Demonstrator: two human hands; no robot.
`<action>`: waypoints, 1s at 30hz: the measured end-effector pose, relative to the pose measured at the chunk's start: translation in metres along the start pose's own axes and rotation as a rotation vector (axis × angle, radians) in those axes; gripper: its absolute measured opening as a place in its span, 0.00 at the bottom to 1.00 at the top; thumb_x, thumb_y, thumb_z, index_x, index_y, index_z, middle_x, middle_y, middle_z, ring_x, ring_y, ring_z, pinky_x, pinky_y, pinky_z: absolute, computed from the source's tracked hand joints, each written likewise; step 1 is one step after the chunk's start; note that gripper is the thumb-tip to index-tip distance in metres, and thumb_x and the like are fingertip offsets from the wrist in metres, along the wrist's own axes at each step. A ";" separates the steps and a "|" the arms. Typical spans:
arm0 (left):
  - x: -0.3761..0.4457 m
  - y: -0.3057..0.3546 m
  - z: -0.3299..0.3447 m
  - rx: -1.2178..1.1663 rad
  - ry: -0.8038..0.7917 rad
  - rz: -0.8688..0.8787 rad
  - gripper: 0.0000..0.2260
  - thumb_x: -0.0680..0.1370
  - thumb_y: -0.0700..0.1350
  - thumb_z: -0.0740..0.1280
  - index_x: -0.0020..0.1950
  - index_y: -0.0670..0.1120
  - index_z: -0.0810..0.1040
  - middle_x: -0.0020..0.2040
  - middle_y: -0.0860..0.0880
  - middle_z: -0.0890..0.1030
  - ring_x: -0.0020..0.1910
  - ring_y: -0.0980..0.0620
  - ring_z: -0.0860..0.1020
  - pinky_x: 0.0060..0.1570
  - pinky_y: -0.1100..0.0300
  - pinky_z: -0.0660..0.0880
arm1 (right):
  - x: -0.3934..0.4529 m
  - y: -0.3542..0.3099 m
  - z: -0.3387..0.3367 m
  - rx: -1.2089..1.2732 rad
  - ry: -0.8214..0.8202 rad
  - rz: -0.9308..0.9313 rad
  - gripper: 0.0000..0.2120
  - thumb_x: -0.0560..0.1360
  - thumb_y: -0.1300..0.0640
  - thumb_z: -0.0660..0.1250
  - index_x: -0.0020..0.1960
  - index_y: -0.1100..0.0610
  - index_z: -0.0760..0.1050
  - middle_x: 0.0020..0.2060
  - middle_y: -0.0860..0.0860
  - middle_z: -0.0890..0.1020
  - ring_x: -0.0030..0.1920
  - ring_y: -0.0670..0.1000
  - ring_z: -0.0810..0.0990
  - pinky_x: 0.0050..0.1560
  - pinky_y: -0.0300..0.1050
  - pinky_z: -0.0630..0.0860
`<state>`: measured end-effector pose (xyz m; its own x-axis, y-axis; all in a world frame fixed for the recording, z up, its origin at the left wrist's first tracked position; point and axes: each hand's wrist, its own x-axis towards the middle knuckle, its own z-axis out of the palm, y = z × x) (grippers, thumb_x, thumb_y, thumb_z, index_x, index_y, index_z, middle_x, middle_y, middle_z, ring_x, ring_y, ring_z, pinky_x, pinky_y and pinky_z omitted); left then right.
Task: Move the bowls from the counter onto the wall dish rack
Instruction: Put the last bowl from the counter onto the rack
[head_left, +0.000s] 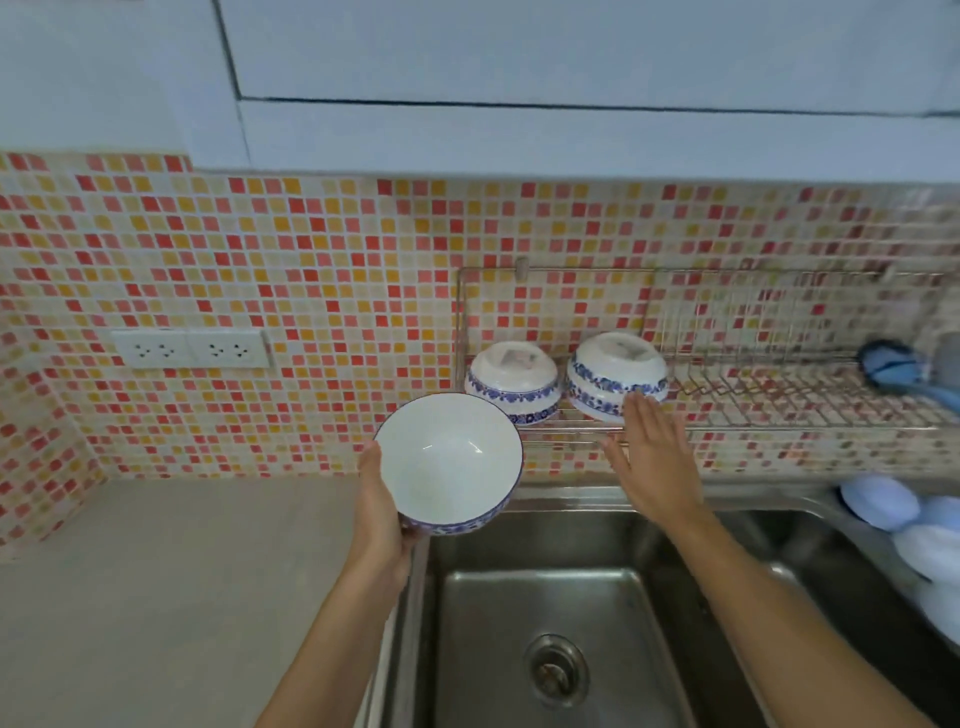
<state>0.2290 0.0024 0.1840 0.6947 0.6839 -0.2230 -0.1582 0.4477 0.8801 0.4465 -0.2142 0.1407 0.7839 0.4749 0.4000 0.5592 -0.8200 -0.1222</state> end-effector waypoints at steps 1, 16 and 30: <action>-0.003 -0.001 0.009 0.011 0.007 0.023 0.21 0.79 0.63 0.51 0.63 0.55 0.75 0.57 0.49 0.81 0.53 0.46 0.80 0.46 0.51 0.78 | 0.000 0.002 0.002 -0.009 0.004 -0.005 0.38 0.79 0.35 0.37 0.79 0.60 0.48 0.78 0.56 0.53 0.78 0.53 0.49 0.77 0.52 0.40; 0.030 0.045 0.140 0.572 0.049 0.701 0.23 0.81 0.61 0.51 0.74 0.53 0.63 0.61 0.55 0.70 0.59 0.54 0.69 0.53 0.56 0.68 | -0.003 0.011 0.005 0.078 -0.022 -0.086 0.43 0.75 0.27 0.38 0.79 0.57 0.41 0.78 0.52 0.41 0.77 0.52 0.37 0.77 0.56 0.40; 0.114 0.044 0.171 1.171 0.090 1.163 0.25 0.77 0.61 0.57 0.73 0.53 0.64 0.62 0.41 0.70 0.63 0.43 0.66 0.56 0.50 0.70 | 0.000 0.014 0.016 0.129 0.119 -0.135 0.40 0.76 0.28 0.50 0.75 0.57 0.64 0.75 0.52 0.66 0.76 0.52 0.59 0.76 0.57 0.46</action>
<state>0.4210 0.0015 0.2689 0.5431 0.3682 0.7547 0.0790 -0.9172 0.3906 0.4589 -0.2208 0.1245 0.6665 0.5302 0.5241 0.6926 -0.7005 -0.1722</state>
